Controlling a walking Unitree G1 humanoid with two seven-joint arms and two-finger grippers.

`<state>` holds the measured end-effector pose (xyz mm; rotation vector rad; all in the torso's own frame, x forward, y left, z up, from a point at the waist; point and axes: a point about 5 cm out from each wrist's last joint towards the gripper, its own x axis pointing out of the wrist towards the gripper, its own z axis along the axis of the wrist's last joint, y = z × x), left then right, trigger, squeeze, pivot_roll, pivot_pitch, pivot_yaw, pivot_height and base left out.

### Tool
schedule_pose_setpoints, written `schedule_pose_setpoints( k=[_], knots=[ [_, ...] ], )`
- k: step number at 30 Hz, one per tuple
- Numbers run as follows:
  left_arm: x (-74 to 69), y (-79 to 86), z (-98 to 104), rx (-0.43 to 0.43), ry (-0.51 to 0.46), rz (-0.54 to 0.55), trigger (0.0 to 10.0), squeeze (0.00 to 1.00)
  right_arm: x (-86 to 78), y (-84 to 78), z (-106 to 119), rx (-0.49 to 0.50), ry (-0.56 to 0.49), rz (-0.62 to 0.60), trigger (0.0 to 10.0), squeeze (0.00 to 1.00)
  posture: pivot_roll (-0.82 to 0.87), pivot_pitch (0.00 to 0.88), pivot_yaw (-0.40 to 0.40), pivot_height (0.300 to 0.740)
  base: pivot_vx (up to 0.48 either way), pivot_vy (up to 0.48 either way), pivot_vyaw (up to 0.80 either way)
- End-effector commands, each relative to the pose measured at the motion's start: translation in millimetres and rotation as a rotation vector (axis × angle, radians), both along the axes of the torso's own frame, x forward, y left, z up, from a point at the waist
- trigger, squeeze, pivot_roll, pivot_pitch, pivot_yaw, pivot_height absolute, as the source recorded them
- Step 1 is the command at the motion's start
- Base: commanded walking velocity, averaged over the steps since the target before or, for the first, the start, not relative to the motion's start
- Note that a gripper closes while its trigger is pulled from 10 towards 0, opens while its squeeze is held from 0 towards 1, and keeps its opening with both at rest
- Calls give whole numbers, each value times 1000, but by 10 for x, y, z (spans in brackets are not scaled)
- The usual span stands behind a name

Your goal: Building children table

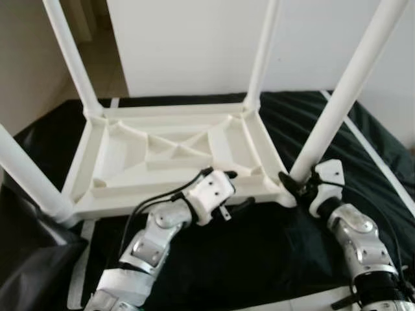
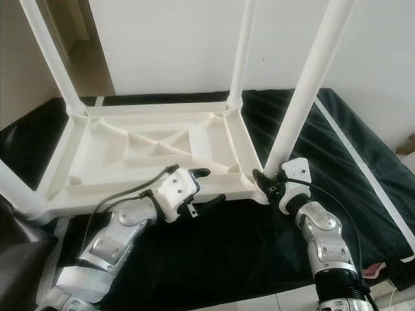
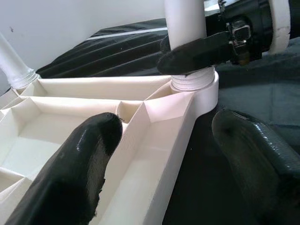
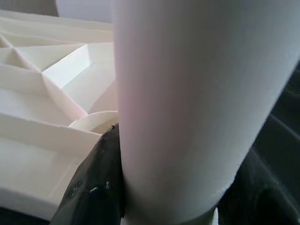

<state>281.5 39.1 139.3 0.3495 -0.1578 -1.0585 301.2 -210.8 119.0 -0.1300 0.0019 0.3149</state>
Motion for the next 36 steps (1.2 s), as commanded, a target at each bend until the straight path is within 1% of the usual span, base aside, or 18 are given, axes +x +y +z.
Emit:
schedule_pose_setpoints(
  k=[1,2,6,7,8,9,11,12,15,16,19,21,22,25,28,31,36],
  knots=[
    [14,-11,-7,8,-15,22,10000,0,-37,28,-202,-23,72,-93,10000,0,-19,0,-33,740,0,0,0],
    [14,-11,-7,8,-15,22,10000,0,-37,28,-202,-23,72,-93,10000,0,-19,0,-33,740,0,0,0],
    [5,-12,-18,9,-12,19,10000,0,-83,71,-246,9,85,-202,10000,0,-25,0,-33,740,0,0,0],
    [5,-12,-18,9,-12,19,10000,0,-83,71,-246,9,85,-202,10000,0,-25,0,-33,740,0,0,0],
    [0,-16,-25,9,-11,17,10000,0,-91,81,-270,11,98,-244,10000,0,-25,0,-33,740,0,0,0],
    [0,-16,-25,9,-11,17,10000,0,-91,81,-270,11,98,-244,10000,0,-25,0,-33,740,0,0,0],
    [-10,-33,-34,6,-7,12,10000,0,-109,105,-326,20,128,-317,10000,0,-34,0,-29,740,0,0,0],
    [-10,-33,-34,6,-7,12,10000,0,-109,105,-326,20,128,-317,10000,0,-34,0,-29,740,0,0,0],
    [-14,-59,-35,3,-5,3,10000,0,-116,134,-367,22,152,-384,10000,0,-44,0,-26,740,0,0,0],
    [-12,-62,-34,2,-6,2,10000,0,-113,143,-366,26,156,-409,10000,0,-47,0,-28,740,0,0,0],
    [-10,-65,-33,2,-6,1,10000,0,-109,151,-362,28,157,-434,10000,0,-47,0,-29,740,0,0,0],
    [-8,-71,-29,0,-7,1,10000,0,-102,169,-357,44,167,-515,10000,0,-37,0,-39,740,0,0,0],
    [-8,-71,-29,0,-7,1,10000,0,-102,169,-357,44,167,-515,10000,0,-37,0,-39,740,0,0,0],
    [-7,-77,-25,-6,-8,8,10000,0,-96,237,-337,86,187,-609,10000,0,-23,0,-49,740,0,0,0],
    [-7,-76,-26,-7,-7,11,10000,0,-81,276,-320,107,191,-640,10000,0,-20,0,-53,740,0,0,0],
    [-10,-72,-26,-9,-7,16,10000,0,-44,352,-291,161,208,-694,10000,0,-16,0,-58,740,0,0,0],
    [-16,-70,-30,-10,-8,19,10000,0,-5,401,-251,184,196,-665,10000,0,-11,0,-61,740,0,0,0]
  ],
)
